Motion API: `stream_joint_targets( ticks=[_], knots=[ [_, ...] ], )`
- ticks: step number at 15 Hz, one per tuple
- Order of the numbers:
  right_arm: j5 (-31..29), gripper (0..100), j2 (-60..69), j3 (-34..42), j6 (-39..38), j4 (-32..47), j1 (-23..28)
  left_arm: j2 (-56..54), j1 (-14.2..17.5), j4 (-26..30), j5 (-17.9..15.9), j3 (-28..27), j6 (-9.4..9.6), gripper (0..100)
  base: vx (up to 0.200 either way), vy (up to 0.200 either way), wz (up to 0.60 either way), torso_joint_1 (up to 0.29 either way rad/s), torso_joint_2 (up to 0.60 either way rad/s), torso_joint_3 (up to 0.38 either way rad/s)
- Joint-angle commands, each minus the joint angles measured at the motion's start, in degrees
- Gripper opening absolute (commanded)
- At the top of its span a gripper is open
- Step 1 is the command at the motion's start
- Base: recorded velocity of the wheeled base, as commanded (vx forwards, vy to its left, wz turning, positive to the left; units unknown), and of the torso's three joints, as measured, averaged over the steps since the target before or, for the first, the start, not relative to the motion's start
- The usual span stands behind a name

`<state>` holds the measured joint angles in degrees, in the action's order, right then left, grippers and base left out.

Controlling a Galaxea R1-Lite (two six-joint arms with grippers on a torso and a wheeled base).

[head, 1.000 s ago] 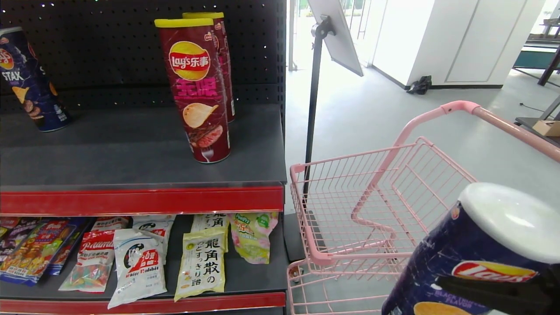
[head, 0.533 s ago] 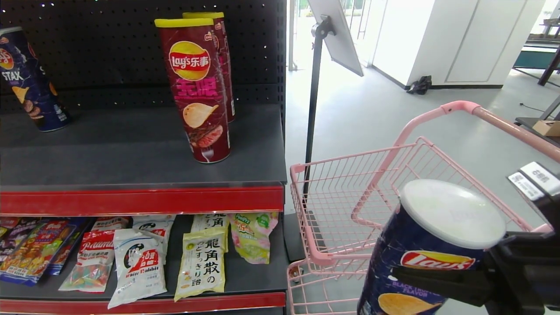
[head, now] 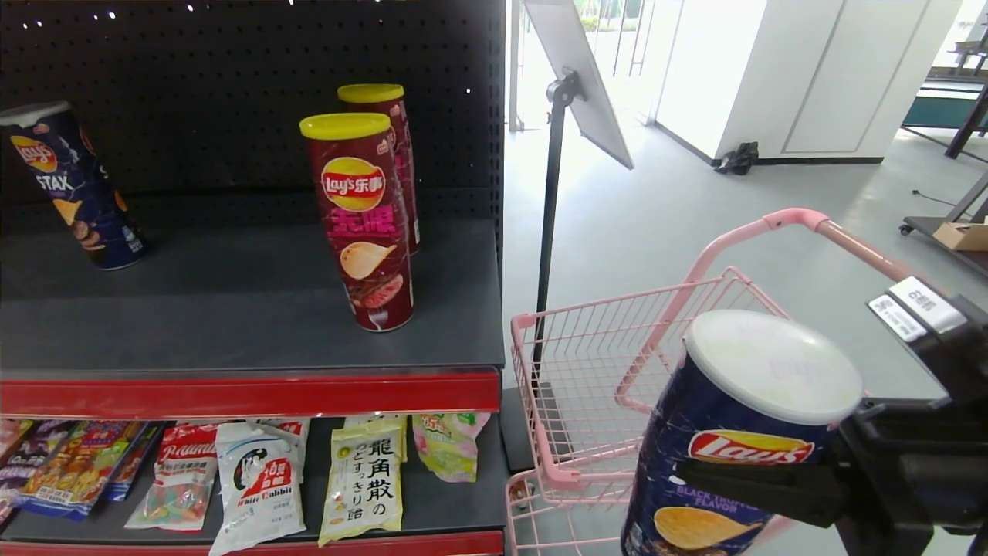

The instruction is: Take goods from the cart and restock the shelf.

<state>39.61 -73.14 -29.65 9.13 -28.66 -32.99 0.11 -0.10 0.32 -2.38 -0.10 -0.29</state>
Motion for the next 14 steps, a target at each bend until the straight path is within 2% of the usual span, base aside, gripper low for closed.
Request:
stream_joint_targets(
  ticks=[1,9,14],
  knots=[
    [0.0,0,0.0,-0.5,0.0,0.0,0.1,0.0,0.0,0.0,0.0,0.0,-0.06,100,0.0,0.0,0.0,0.237,-0.57,-0.33],
    [0.0,0,1.0,-0.1,0.0,0.0,0.0,0.0,0.0,0.0,0.0,0.0,-0.06,100,0.0,0.0,0.0,0.22,-0.5,-0.285],
    [0.1,0,2.3,0.5,-0.1,-0.1,2.8,0.0,0.0,0.0,0.0,0.0,-0.06,100,0.0,0.0,0.0,0.028,-0.06,-0.031]
  ],
)
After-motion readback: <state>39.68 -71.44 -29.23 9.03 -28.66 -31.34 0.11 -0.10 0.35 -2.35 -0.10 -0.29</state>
